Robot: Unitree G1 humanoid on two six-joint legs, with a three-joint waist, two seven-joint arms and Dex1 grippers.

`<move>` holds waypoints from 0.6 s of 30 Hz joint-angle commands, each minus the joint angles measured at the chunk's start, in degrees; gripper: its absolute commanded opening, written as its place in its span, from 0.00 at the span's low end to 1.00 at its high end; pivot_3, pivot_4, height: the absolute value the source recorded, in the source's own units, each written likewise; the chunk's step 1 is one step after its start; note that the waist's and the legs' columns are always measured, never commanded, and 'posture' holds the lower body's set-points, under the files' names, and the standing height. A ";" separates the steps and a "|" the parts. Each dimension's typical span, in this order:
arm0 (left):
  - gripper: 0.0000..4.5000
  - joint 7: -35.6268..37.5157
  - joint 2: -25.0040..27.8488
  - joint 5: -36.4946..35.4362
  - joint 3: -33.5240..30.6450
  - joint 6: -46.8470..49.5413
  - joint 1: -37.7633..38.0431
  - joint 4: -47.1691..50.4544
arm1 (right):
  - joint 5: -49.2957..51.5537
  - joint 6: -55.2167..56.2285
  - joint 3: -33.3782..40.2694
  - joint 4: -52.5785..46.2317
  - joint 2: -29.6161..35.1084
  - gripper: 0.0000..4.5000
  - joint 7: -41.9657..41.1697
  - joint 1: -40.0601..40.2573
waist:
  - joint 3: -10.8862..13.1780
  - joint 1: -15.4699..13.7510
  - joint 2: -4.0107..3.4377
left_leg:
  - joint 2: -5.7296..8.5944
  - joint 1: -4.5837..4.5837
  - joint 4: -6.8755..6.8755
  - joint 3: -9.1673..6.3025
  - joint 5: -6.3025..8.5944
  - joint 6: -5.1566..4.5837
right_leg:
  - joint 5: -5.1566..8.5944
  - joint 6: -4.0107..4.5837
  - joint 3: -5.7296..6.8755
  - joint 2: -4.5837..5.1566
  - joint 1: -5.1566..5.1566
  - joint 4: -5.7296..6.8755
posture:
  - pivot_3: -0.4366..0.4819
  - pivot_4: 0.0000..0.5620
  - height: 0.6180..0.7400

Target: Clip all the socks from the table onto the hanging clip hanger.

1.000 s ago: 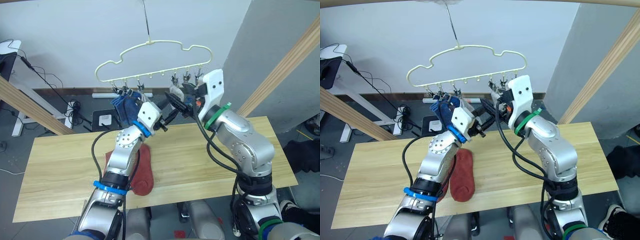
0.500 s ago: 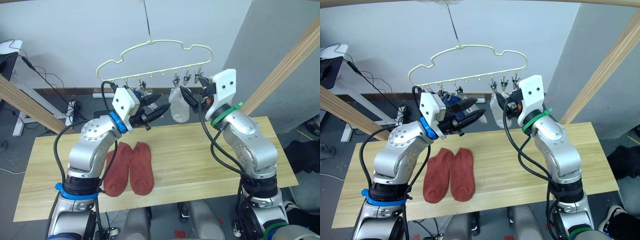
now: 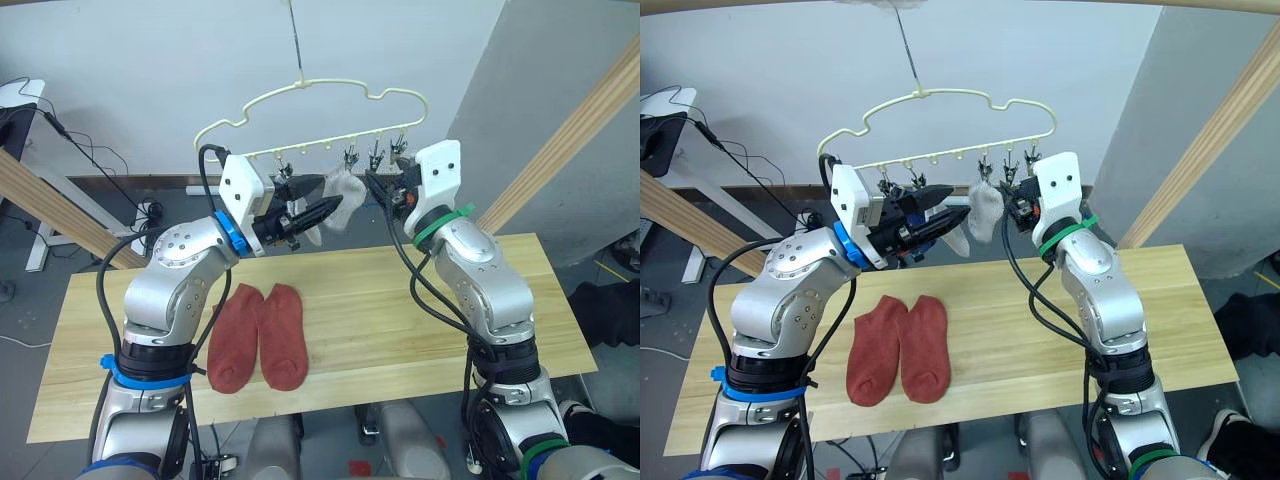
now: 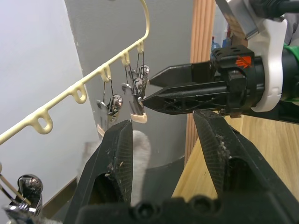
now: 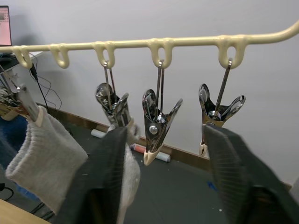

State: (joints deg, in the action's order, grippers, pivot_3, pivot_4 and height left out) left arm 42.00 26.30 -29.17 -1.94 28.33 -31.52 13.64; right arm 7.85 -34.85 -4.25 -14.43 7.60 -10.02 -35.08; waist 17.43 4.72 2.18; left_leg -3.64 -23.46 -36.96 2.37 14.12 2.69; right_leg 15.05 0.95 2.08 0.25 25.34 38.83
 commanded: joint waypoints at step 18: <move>0.51 0.36 -0.69 0.55 0.74 -1.38 -1.29 0.35 | -3.43 5.94 0.20 9.43 -2.26 0.43 2.36 -6.00 | 0.00 0.00 0.00 | 0.00 0.00 -0.01 0.01 0.01 -0.01 | -0.04 0.06 -0.01 0.00 0.01 0.02 | 0.31 0.54 1.00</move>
State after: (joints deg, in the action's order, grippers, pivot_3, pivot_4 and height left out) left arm 42.01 25.55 -28.70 -1.41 28.13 -31.88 13.09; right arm 5.10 -30.51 -4.22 -4.01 5.63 -7.94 -40.11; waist 17.42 4.71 2.18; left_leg -3.65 -23.46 -36.96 2.38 14.13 2.68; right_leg 15.02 1.02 2.08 0.25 25.34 38.85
